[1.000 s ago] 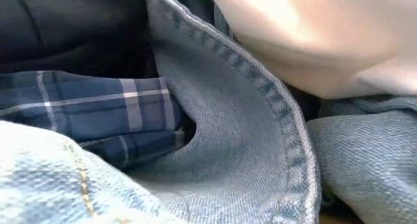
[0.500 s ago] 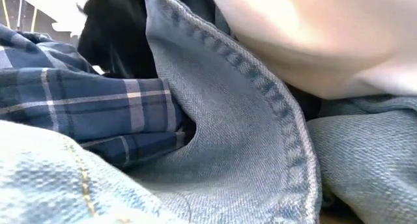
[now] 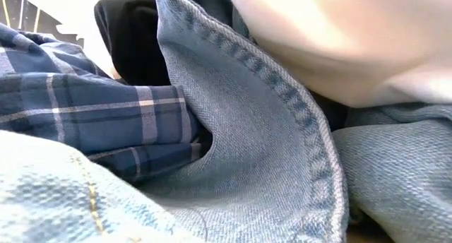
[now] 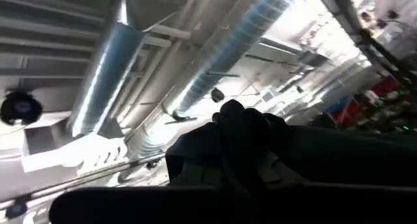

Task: Sort clothes
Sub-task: Put the black shorts into the left white bin

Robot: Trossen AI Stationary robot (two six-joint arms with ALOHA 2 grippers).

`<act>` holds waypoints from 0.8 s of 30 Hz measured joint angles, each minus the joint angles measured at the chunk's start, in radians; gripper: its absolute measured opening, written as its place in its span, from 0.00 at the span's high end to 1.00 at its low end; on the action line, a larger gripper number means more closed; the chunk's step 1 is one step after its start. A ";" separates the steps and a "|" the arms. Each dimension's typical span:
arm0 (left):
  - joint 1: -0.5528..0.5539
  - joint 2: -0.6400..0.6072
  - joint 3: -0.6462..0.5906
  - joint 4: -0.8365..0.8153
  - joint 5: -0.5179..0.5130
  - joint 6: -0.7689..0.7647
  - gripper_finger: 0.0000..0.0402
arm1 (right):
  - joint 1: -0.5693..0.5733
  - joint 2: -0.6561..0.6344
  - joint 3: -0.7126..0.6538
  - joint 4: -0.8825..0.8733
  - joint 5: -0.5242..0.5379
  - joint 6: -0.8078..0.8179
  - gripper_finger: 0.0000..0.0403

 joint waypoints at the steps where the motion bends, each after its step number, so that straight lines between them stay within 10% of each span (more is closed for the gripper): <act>1: 0.047 0.001 0.009 -0.036 0.026 -0.054 0.99 | 0.000 0.000 0.000 0.000 0.000 0.000 1.00; 15: 0.454 0.118 0.018 -0.835 0.169 -0.879 0.99 | 0.000 -0.001 0.000 0.000 0.000 0.000 1.00; 24: 0.464 0.316 0.018 -1.066 0.290 -1.037 0.98 | 0.000 -0.001 0.000 0.000 0.000 0.000 1.00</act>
